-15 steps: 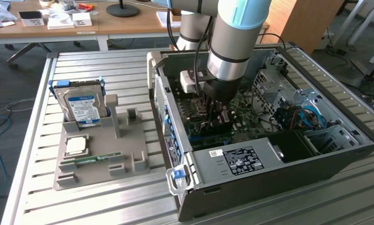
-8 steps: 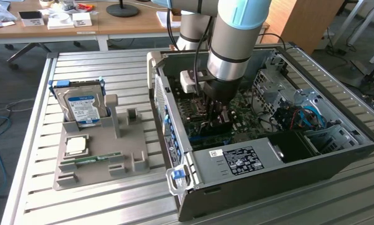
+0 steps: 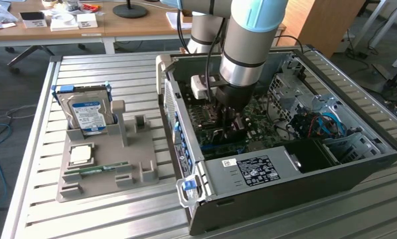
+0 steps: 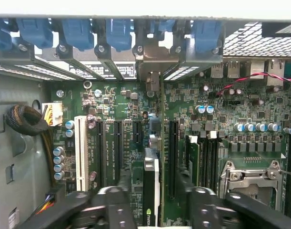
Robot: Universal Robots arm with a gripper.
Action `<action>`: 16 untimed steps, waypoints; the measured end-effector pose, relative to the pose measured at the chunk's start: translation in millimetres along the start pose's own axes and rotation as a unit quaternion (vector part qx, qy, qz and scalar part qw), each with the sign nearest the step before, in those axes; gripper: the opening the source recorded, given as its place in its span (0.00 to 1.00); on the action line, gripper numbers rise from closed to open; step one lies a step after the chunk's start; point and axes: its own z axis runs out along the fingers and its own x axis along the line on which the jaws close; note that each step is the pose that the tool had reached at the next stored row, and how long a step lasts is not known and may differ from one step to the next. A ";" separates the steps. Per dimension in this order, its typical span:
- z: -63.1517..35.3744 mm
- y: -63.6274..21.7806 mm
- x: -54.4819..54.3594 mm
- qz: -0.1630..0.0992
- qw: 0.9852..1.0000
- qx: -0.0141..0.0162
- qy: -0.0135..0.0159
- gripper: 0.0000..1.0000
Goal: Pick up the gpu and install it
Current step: 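Insert the gpu into the slot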
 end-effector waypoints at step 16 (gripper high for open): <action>-6.4 -0.1 -0.2 0.000 1.000 0.000 0.000 0.75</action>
